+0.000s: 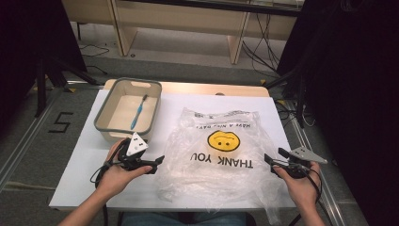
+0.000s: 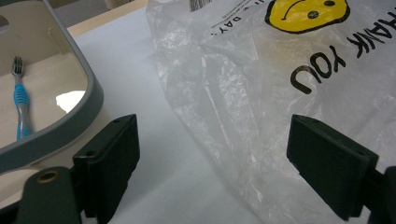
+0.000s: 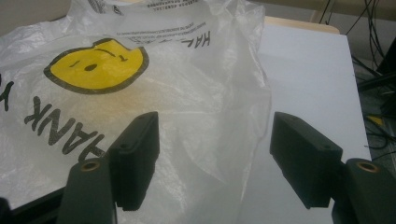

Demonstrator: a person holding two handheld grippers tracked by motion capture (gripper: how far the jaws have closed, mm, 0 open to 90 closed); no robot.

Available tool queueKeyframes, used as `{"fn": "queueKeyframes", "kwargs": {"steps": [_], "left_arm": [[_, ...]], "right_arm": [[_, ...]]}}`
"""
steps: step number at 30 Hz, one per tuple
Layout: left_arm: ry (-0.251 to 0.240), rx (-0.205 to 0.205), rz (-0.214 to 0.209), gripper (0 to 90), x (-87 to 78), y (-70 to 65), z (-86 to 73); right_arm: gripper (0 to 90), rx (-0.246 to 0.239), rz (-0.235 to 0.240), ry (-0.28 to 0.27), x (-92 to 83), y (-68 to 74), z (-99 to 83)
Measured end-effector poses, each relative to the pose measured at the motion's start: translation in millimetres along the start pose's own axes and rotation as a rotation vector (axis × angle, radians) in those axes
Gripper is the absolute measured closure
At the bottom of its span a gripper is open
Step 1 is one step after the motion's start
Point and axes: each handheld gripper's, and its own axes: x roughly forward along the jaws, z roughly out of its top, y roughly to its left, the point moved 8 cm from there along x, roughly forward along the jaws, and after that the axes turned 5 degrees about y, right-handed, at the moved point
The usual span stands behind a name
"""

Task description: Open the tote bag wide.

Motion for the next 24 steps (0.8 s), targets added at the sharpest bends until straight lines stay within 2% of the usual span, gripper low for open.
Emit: {"fn": "queueKeyframes", "kwargs": {"steps": [8, 9, 11, 12, 13, 14, 18, 19, 21, 24], "left_arm": [[0.016, -0.005, -0.012, 18.8, -0.9, -5.1, -1.7], [0.025, 0.006, -0.040, 19.1, -3.8, -11.9, -0.5], [0.035, 0.011, -0.054, 19.2, -4.9, -16.6, -0.3], [0.064, 0.010, -0.105, 18.9, -6.8, -29.3, -0.8], [0.064, 0.010, -0.105, 18.7, -6.8, -29.3, -0.8], [0.071, 0.011, -0.132, 18.7, -8.0, -36.1, -0.8], [0.103, 0.045, -0.197, 18.6, -7.7, -60.2, -2.9], [0.126, 0.062, -0.212, 18.5, -5.6, -66.3, -5.3], [0.160, 0.080, -0.203, 19.6, -1.3, -70.2, -10.0], [0.238, 0.101, -0.183, 23.6, 6.1, -70.4, -22.7]], "right_arm": [[33.4, 0.012, -0.005, 0.017, -0.2, -2.1, -2.0], [33.4, 0.015, -0.009, 0.023, -0.2, -2.8, -2.3], [33.4, 0.022, -0.011, 0.026, 0.4, -4.3, -2.4], [33.5, 0.023, -0.014, 0.031, 1.0, -4.8, -2.6], [33.5, 0.024, -0.016, 0.037, 1.6, -5.0, -3.1], [33.5, 0.024, -0.018, 0.043, 2.1, -5.0, -3.4], [33.6, 0.020, -0.020, 0.058, 3.0, -4.1, -4.6], [33.6, 0.021, -0.019, 0.060, 3.2, -4.0, -5.3], [33.9, 0.021, -0.017, 0.070, 3.6, -4.0, -7.0], [33.9, 0.024, -0.019, 0.095, 4.1, -5.6, -10.4]]}}
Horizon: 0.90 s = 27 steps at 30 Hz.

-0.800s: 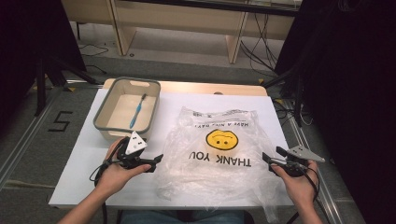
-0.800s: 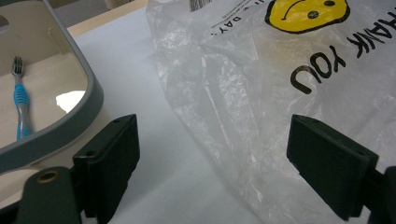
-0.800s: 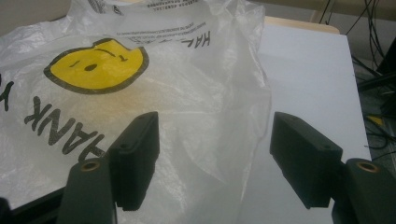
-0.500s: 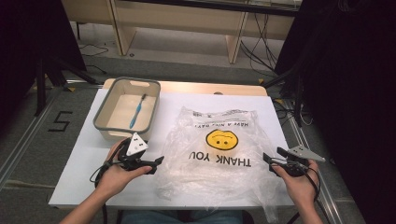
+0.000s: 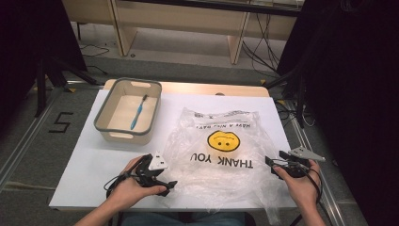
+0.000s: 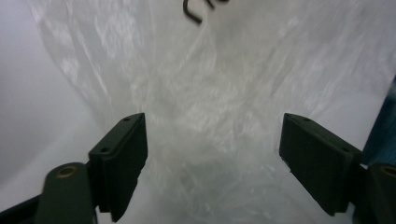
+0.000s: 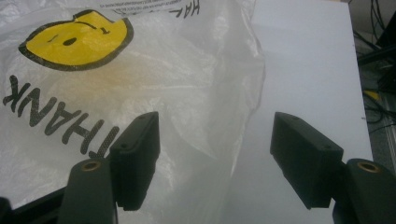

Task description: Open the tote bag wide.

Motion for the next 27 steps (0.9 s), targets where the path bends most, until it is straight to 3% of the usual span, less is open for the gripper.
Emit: {"fn": "queueKeyframes", "kwargs": {"steps": [2, 6, 9, 13, 18, 19, 20, 27], "left_arm": [[0.064, -0.010, -0.006, 25.1, 6.6, -0.7, -9.5], [0.133, -0.007, -0.015, 31.5, 14.3, -2.9, -19.3], [0.156, -0.003, -0.011, 37.0, 17.3, -4.0, -22.0], [0.185, 0.000, 0.028, 46.9, 20.5, -2.7, -24.5], [0.205, -0.021, 0.030, 64.5, 21.8, -1.9, -24.3], [0.205, -0.021, 0.030, 67.3, 21.8, -1.9, -24.3], [0.205, -0.028, 0.030, 70.1, 22.4, -1.1, -23.5], [0.208, -0.026, 0.044, 86.2, 25.1, 1.8, -19.4]], "right_arm": [[33.8, 0.004, -0.001, 0.006, 0.6, -0.3, -1.2], [33.9, 0.012, 0.003, 0.041, 3.8, -0.7, -5.7], [34.2, 0.015, 0.005, 0.059, 4.7, -0.6, -7.9], [38.0, 0.030, 0.006, 0.109, 6.5, -1.6, -14.4], [56.2, 0.041, 0.014, 0.138, 6.0, -2.8, -17.3], [56.2, 0.041, 0.014, 0.138, 6.0, -2.8, -17.3], [66.5, 0.060, 0.021, 0.150, 5.2, -3.5, -18.7], [88.0, 0.128, 0.038, 0.185, 3.7, -4.8, -23.9]]}}
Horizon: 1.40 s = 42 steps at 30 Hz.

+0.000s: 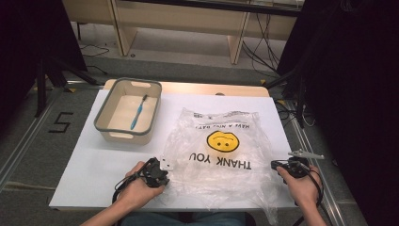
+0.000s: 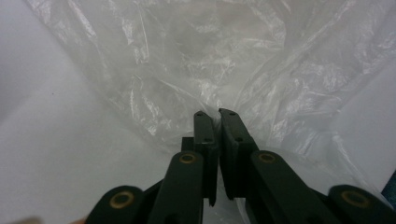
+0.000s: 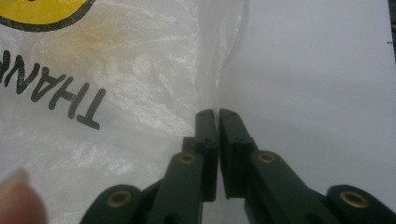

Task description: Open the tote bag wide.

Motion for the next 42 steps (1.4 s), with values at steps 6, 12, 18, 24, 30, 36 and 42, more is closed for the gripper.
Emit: {"fn": "queueKeyframes", "kwargs": {"steps": [6, 12, 18, 24, 30, 36, 42], "left_arm": [[-0.031, 0.006, 0.053, 89.0, 0.7, 8.8, 9.0], [-0.104, -0.001, 0.154, 89.1, -4.6, 30.4, 30.4], [-0.130, -0.012, 0.257, 89.1, -0.3, 55.0, 51.6], [-0.134, -0.034, 0.320, 89.1, 6.0, 69.7, 71.1], [-0.133, -0.063, 0.354, 89.1, 9.0, 79.8, 81.3], [-0.141, -0.093, 0.360, 89.0, 9.4, 89.3, 81.4], [-0.147, -0.103, 0.390, 88.8, 8.7, 95.3, 83.8]], "right_arm": [[90.0, 0.019, 0.002, -0.010, -2.4, 0.3, 1.7], [90.0, 0.037, -0.006, -0.029, -6.6, 1.4, 4.3], [90.0, 0.063, 0.011, -0.034, -8.2, 4.5, 4.0], [90.0, 0.081, 0.028, -0.023, -9.9, 10.1, 1.8], [90.0, 0.085, 0.044, -0.006, -10.2, 13.7, -2.2], [90.0, 0.076, 0.068, 0.019, -8.1, 19.3, -4.7], [90.0, 0.068, 0.091, 0.044, -5.5, 24.1, -6.8]]}}
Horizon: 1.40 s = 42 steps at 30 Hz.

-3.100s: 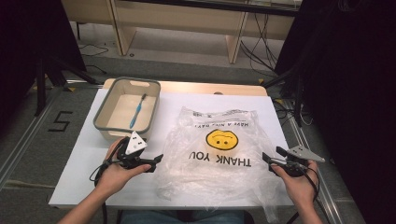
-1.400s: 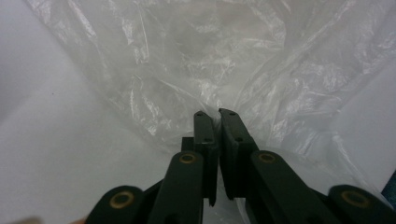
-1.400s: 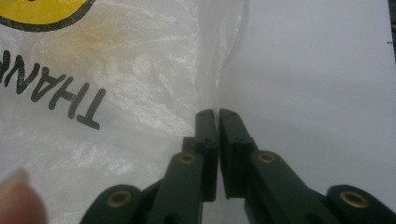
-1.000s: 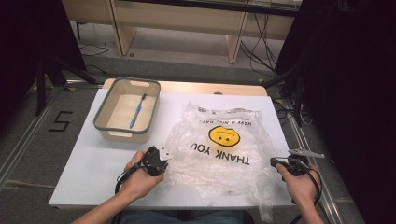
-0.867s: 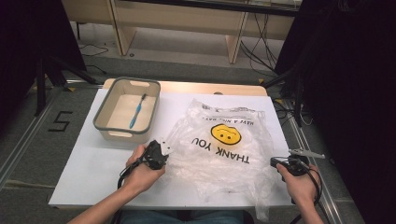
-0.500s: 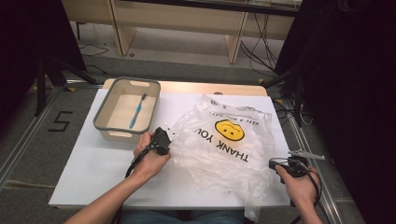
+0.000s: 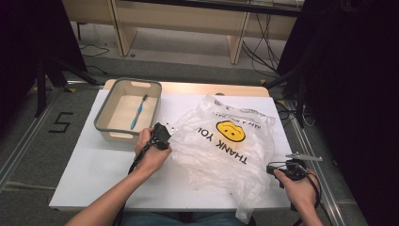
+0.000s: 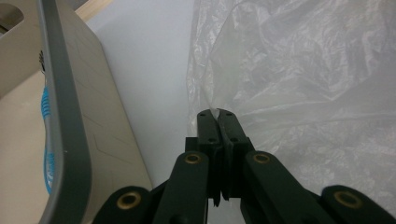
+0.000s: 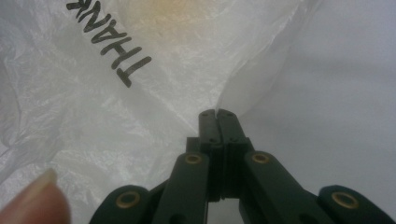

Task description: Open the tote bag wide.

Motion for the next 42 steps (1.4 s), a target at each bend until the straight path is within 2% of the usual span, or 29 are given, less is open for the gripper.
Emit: {"fn": "queueKeyframes", "kwargs": {"steps": [7, 8, 12, 16, 19, 20, 21, 22, 24, 25, 27, 30, 31, 32, 33, 34, 35, 36, 37, 38, 40, 42], "left_arm": [[-0.017, -0.021, 0.006, 88.8, 2.5, 3.9, 6.2], [-0.026, -0.033, 0.009, 88.9, 3.4, 4.4, 7.6], [-0.034, -0.032, 0.008, 88.7, 4.8, 7.0, 10.3], [-0.048, -0.033, 0.012, 88.4, 6.8, 7.0, 11.1], [-0.058, -0.031, 0.013, 87.0, 6.7, 7.4, 12.2], [-0.059, -0.028, 0.012, 87.0, 6.7, 7.1, 12.3], [-0.059, -0.026, 0.014, 86.5, 6.7, 6.8, 12.1], [-0.056, -0.015, 0.013, 85.6, 6.2, 6.8, 11.9], [-0.058, -0.012, 0.013, 85.1, 5.5, 6.6, 12.1], [-0.060, -0.013, 0.012, 83.4, 5.3, 6.5, 12.4], [-0.068, -0.015, 0.012, 80.4, 4.9, 6.7, 13.1], [-0.085, -0.008, 0.014, 72.4, 3.0, 6.5, 15.1], [-0.085, -0.008, 0.014, 69.4, 3.0, 6.5, 15.1], [-0.097, -0.006, 0.019, 65.5, 1.8, 6.5, 16.5], [-0.106, -0.005, 0.022, 65.5, 1.0, 6.5, 17.4], [-0.116, -0.009, 0.023, 59.7, -0.9, 6.4, 18.8], [-0.123, -0.009, 0.024, 59.7, -2.3, 6.6, 19.6], [-0.131, -0.014, 0.019, 54.6, -5.4, 6.0, 20.5], [-0.139, -0.014, 0.015, 54.6, -7.4, 5.6, 21.3], [-0.150, -0.015, 0.005, 50.0, -11.5, 4.2, 21.9], [-0.164, -0.014, -0.015, 48.1, -19.2, 2.1, 21.2], [-0.178, -0.021, -0.038, 43.7, -29.0, 0.0, 20.2]], "right_arm": [[90.0, -0.015, 0.021, 0.000, 0.7, 3.3, 0.4], [90.0, -0.026, 0.028, 0.000, 1.2, 3.9, 0.7], [90.0, -0.057, 0.035, 0.000, 4.1, 6.8, 1.3], [88.1, -0.074, 0.026, 0.007, 5.3, 7.3, 0.8], [78.5, -0.088, -0.010, 0.004, 3.7, 4.3, 1.4], [78.5, -0.088, -0.010, 0.004, 3.7, 4.3, 1.4], [75.7, -0.102, -0.034, 0.004, 3.1, 2.5, 1.9], [70.9, -0.103, -0.047, -0.015, 1.3, 1.1, 3.9], [68.7, -0.106, -0.058, -0.022, 0.5, -0.1, 4.7], [62.5, -0.105, -0.084, -0.048, -2.5, -2.5, 7.4], [58.1, -0.116, -0.114, -0.085, -6.4, -4.0, 11.2], [51.8, -0.137, -0.150, -0.161, -13.3, -4.2, 19.6], [51.8, -0.137, -0.150, -0.161, -13.3, -4.2, 19.6], [48.4, -0.153, -0.172, -0.206, -17.3, -4.6, 24.3], [48.4, -0.153, -0.172, -0.206, -17.3, -4.6, 24.3], [44.7, -0.162, -0.202, -0.252, -22.9, -6.2, 29.7], [44.7, -0.162, -0.202, -0.252, -22.9, -6.2, 29.7], [43.8, -0.174, -0.207, -0.303, -28.8, -5.7, 35.5], [43.8, -0.174, -0.207, -0.303, -28.8, -5.7, 35.5], [43.0, -0.208, -0.187, -0.325, -30.0, 0.2, 39.0], [42.5, -0.223, -0.177, -0.327, -29.0, 3.6, 39.7], [42.1, -0.278, -0.129, -0.326, -23.7, 18.8, 42.4]]}}
